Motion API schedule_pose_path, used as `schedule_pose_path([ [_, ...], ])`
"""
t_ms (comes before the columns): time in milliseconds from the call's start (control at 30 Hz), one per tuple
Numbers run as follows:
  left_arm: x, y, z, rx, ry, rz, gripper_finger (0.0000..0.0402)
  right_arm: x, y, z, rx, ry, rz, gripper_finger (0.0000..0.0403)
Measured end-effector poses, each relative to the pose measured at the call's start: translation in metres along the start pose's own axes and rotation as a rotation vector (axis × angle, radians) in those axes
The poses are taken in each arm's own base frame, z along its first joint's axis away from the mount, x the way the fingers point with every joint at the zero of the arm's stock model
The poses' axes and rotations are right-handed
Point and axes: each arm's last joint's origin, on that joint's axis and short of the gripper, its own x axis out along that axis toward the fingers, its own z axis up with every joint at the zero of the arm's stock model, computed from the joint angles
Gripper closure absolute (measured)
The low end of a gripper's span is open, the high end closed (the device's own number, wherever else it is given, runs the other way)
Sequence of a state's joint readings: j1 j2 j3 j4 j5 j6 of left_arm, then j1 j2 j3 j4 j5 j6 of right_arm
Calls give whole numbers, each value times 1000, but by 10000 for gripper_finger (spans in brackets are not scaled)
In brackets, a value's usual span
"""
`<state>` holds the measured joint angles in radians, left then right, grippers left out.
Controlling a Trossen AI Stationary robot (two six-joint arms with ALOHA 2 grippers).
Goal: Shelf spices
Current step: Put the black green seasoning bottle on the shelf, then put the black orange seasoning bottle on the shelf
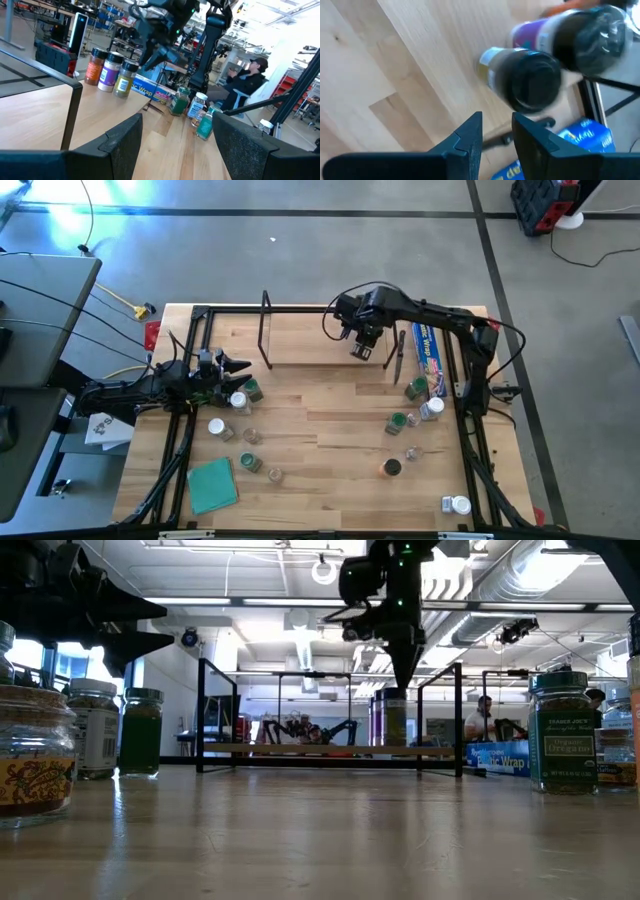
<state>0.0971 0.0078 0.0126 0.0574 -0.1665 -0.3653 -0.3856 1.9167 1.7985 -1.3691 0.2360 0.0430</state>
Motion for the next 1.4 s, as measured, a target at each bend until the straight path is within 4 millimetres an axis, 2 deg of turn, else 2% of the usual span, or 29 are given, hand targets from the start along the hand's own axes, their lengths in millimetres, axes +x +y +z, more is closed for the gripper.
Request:
schedule_pose_path([
  [167,0,0,0,0,0,0,168,-33,5,-7,-3,19,6,304],
  [333,0,0,0,1,1,1,168,-68,48,-24,-191,-133,62,304],
  [433,0,0,0,3,3,2,168,-78,77,-42,-306,-220,135,304],
  [500,0,0,0,8,0,1,168,-78,93,-54,-315,-268,163,304],
  [567,0,0,0,-9,0,1,168,-74,105,-65,-239,-317,182,304],
  [700,0,0,0,-77,0,1,168,-48,132,-81,-62,-439,239,304],
  [867,0,0,4,-111,-48,16,168,-20,165,-90,-78,-577,332,304],
  [967,-1,-3,11,-129,-115,-18,168,-13,173,-92,-100,-594,330,304],
  [1067,-2,-5,17,-106,-178,-44,168,-13,173,-93,-103,-611,288,304],
  [1233,-2,-8,28,-62,-204,-2,168,-22,168,-99,-169,-659,193,304],
  [1400,1,-11,40,6,-153,78,168,-32,156,-107,-190,-695,41,304],
])
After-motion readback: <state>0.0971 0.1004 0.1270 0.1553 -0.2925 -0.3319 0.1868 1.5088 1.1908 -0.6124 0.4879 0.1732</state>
